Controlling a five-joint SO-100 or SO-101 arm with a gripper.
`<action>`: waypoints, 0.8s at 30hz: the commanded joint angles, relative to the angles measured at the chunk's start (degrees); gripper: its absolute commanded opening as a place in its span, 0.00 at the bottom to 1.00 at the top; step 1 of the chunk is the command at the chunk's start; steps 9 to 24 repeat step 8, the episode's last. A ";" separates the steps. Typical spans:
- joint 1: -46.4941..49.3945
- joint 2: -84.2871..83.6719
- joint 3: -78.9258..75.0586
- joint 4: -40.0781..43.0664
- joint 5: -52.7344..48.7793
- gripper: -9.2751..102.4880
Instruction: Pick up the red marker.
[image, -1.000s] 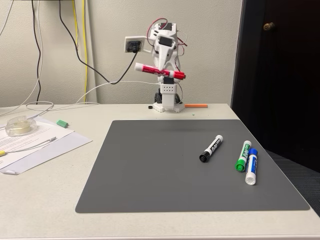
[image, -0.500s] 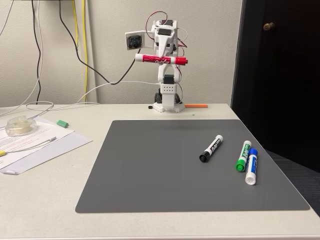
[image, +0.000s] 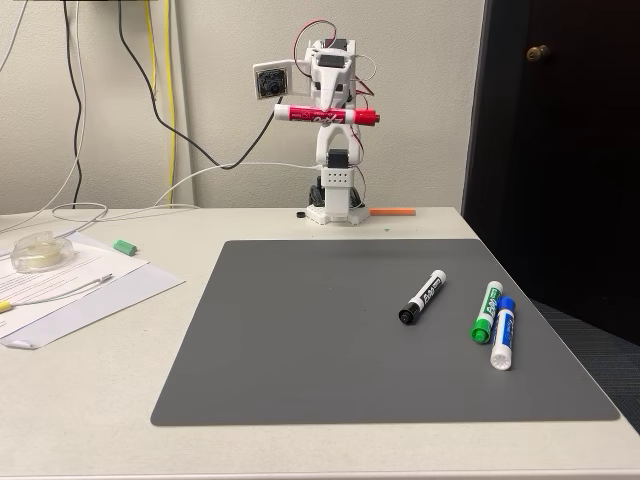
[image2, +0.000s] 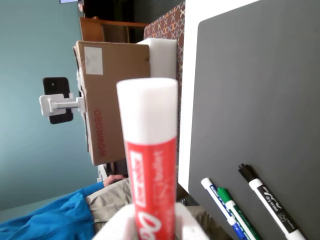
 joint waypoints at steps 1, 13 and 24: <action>-0.44 1.76 -2.90 -0.09 0.18 0.10; -0.70 1.93 -2.72 -0.09 0.35 0.10; -0.70 1.93 -2.72 -0.09 0.35 0.10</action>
